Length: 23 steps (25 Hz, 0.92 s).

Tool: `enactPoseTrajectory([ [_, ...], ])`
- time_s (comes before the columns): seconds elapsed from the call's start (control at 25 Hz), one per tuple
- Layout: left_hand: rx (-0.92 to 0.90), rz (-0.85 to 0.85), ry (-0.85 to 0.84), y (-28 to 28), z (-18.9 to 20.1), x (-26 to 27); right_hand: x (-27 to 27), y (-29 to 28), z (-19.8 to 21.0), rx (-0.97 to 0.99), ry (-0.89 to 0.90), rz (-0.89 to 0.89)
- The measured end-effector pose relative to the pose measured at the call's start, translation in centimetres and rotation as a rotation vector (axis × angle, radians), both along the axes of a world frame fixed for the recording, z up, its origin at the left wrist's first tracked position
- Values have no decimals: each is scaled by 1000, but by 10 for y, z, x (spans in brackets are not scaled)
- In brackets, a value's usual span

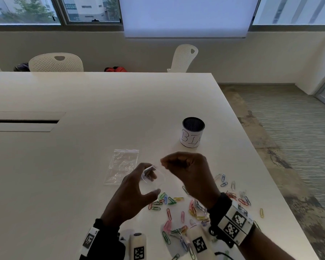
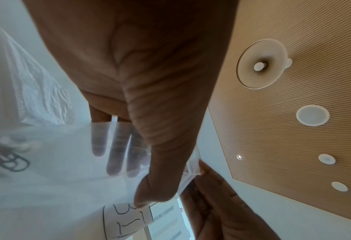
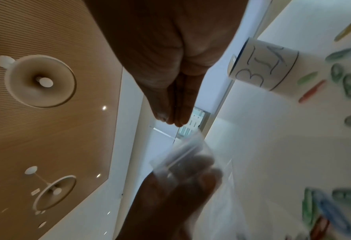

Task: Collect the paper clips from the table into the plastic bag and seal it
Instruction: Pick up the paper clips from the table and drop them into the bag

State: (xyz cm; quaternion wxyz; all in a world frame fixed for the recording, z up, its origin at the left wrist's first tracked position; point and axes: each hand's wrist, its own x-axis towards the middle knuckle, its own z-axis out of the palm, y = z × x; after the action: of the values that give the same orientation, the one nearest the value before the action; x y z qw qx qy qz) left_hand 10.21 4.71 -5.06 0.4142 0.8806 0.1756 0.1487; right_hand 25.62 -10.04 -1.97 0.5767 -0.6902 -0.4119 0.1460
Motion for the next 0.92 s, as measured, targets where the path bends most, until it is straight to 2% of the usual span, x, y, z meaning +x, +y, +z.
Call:
enactPoseTrajectory([
  [0.12,2,4,-3,2,-2,-2,47,-11,-9,-133,-118,-184],
  [0.24,27,16,-7,3,-4,-2,101,-22,-28,-412,-289,-299],
  [0.32,39,15,-6,3,-4,-1,125,-26,-42,-596,-329,-316],
  [0.44,48,11,1,2,-4,2,135,-25,-58,-788,-380,-229],
  [0.6,51,8,17,1,-6,3,124,-22,-63,-824,-420,-113],
  [0.76,47,13,28,1,-7,5,115,-20,-50,-824,-417,114],
  [0.84,45,12,31,1,-6,6,119,-16,-45,-756,-368,73],
  [0.92,46,8,36,1,-5,7,123,-10,-44,-743,-411,45],
])
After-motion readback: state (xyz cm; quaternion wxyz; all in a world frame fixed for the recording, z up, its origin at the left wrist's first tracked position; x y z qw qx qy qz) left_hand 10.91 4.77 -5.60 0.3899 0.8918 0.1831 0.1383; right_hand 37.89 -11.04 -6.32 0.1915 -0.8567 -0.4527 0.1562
